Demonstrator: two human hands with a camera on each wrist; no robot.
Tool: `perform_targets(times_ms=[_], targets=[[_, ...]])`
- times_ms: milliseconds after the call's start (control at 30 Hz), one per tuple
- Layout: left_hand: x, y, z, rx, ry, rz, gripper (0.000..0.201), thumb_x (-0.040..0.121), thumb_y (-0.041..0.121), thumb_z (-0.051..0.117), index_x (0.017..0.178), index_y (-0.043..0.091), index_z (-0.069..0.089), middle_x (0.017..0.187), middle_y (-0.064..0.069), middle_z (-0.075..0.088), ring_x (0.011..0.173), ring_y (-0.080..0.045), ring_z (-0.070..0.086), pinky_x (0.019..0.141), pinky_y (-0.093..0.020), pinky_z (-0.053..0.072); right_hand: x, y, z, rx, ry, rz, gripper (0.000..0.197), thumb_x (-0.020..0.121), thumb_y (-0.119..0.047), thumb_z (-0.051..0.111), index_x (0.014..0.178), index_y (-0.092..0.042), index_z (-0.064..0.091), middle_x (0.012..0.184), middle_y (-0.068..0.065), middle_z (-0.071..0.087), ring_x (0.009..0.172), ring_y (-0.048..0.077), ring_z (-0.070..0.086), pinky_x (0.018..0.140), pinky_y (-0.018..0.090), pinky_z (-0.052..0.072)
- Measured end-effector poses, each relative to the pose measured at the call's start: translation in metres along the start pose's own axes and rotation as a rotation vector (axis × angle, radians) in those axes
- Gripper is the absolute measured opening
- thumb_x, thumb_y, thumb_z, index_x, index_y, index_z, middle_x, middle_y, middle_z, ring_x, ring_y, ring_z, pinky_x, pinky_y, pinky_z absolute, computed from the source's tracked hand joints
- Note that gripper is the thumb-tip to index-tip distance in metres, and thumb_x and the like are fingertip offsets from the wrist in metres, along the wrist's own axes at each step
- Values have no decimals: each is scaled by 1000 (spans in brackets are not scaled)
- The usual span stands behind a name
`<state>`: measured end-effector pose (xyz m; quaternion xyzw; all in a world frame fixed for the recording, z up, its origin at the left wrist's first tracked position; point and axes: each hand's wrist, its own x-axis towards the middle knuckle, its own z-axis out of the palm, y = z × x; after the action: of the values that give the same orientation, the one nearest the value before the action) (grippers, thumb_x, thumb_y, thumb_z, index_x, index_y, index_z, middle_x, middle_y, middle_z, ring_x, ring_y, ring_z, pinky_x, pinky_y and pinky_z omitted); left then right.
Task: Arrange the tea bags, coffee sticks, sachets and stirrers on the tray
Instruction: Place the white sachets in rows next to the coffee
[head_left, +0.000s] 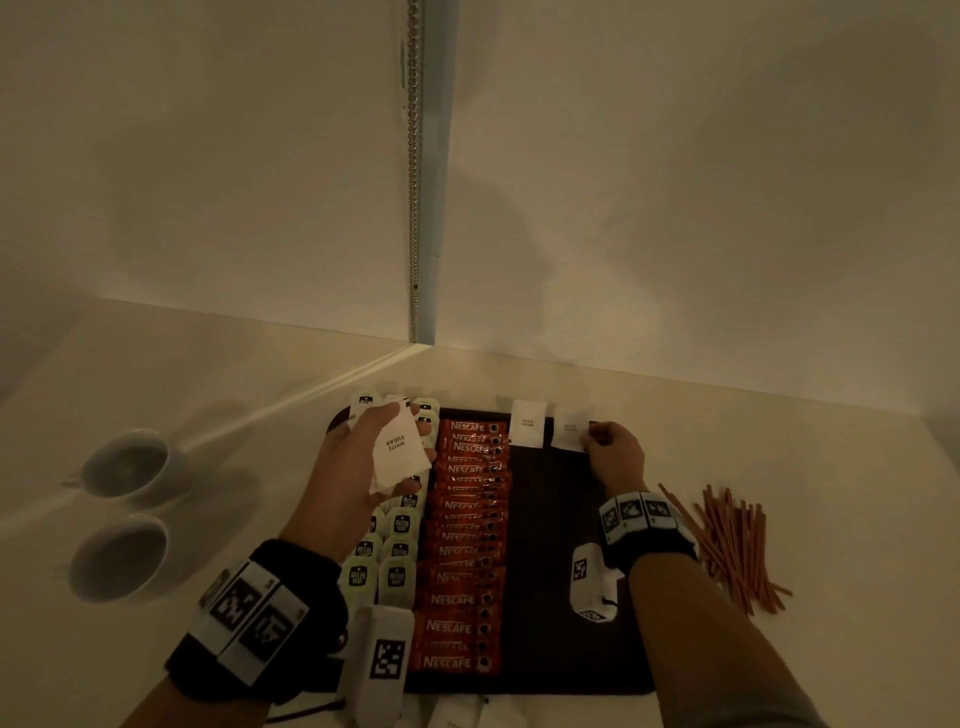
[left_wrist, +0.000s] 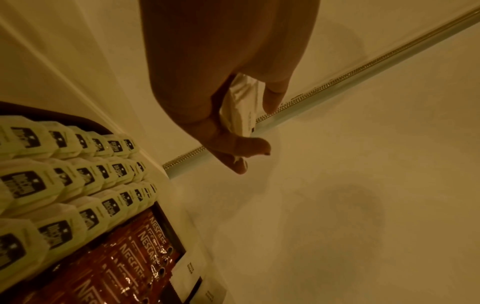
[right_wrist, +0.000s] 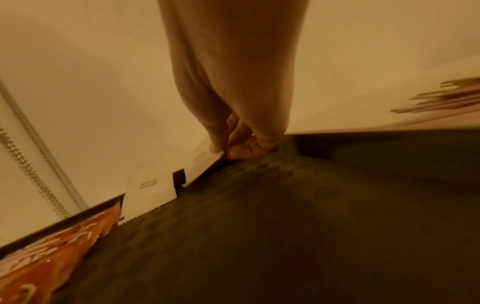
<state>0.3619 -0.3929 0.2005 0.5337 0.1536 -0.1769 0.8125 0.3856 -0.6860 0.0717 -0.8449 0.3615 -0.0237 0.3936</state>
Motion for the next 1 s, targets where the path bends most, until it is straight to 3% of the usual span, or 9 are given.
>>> perform_targets(times_ms=[167,500,600,700,767,900,1000], targets=[[4,-1,-2,4,11,-17,23,96,27,46,99,12,64,85,-10,71,77,-29,65,42,-24,47,5,0,11,18,36,-7,19,87,-12,63,103,-3,66,107,14,67,101,28,60,81,25,40],[7,0,-8,-89,-44,-71,29,97,19,35,108,8,60,87,-13,73,69,-25,70,45,-26,52,11,2,20,11,58,-13,16,86,-10,63,98,1,63,104,18,66,99,31,59,86,32,44],[8,3,-6,-80,-22,-49,25,97,15,39,107,8,61,85,-11,73,70,-24,70,46,-28,54,6,-3,16,25,71,-8,24,86,-13,65,104,2,59,107,19,64,101,32,58,82,29,42],[8,4,-4,-69,23,-15,12,95,12,49,97,9,61,81,-7,71,72,-21,69,52,-32,57,-16,-31,7,151,81,-83,28,87,-21,64,107,-3,58,105,12,64,99,25,59,79,25,42],[9,5,-1,-30,26,4,8,93,13,54,96,10,61,80,-3,70,67,-16,70,55,-35,57,-46,-61,1,280,-69,-195,22,90,-26,60,103,-9,59,97,2,63,92,19,58,77,27,47],[9,6,9,15,48,62,7,89,14,62,96,11,63,88,-4,70,70,-14,69,49,-28,55,-122,-113,-4,485,-594,-342,35,81,-45,61,97,-15,62,91,0,67,84,17,64,73,28,53],[5,5,12,12,41,100,8,88,12,64,96,14,65,83,0,73,71,-14,70,49,-26,53,-146,-123,1,515,-594,-389,21,84,-30,67,99,-16,64,95,6,70,89,27,67,80,40,56]])
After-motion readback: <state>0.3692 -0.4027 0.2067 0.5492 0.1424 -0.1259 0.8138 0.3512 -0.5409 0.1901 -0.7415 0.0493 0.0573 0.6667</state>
